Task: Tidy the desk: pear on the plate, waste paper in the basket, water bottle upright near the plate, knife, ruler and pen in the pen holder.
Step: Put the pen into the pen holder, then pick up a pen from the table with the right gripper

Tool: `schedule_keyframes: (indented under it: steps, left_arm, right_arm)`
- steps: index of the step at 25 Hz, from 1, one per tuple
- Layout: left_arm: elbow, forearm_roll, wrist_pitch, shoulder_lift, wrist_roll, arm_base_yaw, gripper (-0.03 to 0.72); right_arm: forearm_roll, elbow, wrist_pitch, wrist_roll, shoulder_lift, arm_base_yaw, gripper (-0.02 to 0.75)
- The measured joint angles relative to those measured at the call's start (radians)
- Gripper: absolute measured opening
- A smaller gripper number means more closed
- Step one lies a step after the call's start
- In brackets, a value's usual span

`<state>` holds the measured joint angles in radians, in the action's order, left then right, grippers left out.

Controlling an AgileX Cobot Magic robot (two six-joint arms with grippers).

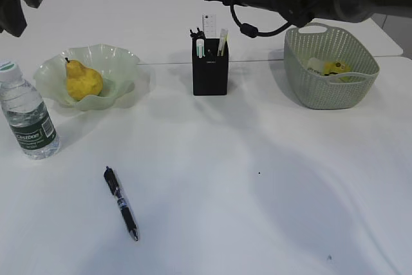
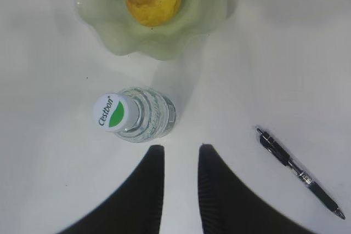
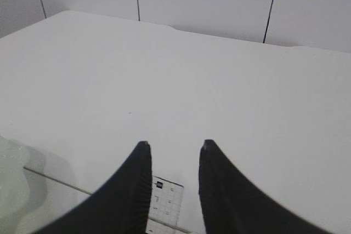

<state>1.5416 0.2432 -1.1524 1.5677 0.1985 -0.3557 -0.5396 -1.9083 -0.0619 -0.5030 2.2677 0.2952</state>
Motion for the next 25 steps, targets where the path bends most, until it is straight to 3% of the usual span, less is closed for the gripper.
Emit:
schedule_keyframes:
  steps: [6, 13, 25]
  left_arm:
    - [0.0, 0.0, 0.004, 0.0, 0.0, 0.0, 0.142]
    - [0.0, 0.0, 0.008, 0.0, 0.0, 0.0, 0.143]
    - [0.0, 0.0, 0.013, 0.0, 0.0, 0.0, 0.141]
  right_arm:
    - [-0.116, 0.0, 0.156, 0.0, -0.064, 0.016, 0.25]
    - [-0.124, -0.002, 0.294, 0.001, -0.134, 0.018, 0.249]
    - [-0.112, 0.006, 0.561, 0.415, -0.195, 0.149, 0.249]
